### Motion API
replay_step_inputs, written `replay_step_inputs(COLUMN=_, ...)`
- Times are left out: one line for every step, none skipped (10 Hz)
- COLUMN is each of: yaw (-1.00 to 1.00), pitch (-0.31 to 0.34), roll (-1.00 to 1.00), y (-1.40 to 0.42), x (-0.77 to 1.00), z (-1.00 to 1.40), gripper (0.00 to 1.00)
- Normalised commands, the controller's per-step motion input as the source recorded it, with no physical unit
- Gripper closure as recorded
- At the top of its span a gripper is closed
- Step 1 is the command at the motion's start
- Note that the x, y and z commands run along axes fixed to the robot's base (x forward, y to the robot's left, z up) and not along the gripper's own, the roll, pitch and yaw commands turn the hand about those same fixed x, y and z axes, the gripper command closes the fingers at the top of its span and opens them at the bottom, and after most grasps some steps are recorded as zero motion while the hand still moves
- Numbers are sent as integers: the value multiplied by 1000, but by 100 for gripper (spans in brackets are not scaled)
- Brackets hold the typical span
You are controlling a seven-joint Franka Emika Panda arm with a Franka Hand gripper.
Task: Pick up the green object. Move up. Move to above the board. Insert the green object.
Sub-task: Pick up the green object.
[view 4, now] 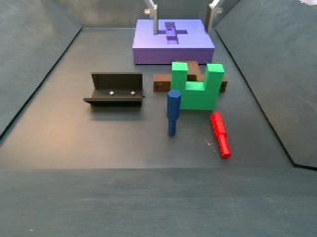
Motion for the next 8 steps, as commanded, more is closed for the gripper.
replay_step_inputs(yaw=-80, pitch=-66, roll=0, y=-97, x=423, z=-683, gripper=0)
replay_step_inputs(yaw=-283, pitch=-99, roll=79, y=-240, x=211, z=-806, gripper=0)
replay_step_inputs(yaw=-394, pitch=-41, roll=76, y=-263, x=200, z=-706, gripper=0)
replay_step_inputs(yaw=-151, pitch=-44, roll=57, y=-169, x=43, z=-514, gripper=0)
replay_step_inputs(yaw=0, pitch=-56, roll=104, y=-97, x=0, z=-326, gripper=0)
replay_step_inputs(yaw=0, pitch=-89, roll=63, y=0, x=-134, z=-297, gripper=0)
replay_step_inputs(yaw=0, pitch=-83, roll=1, y=11, x=-303, z=-206, gripper=0)
replay_step_inputs(yaw=0, pitch=-103, roll=0, y=9, x=-191, z=-214, gripper=0)
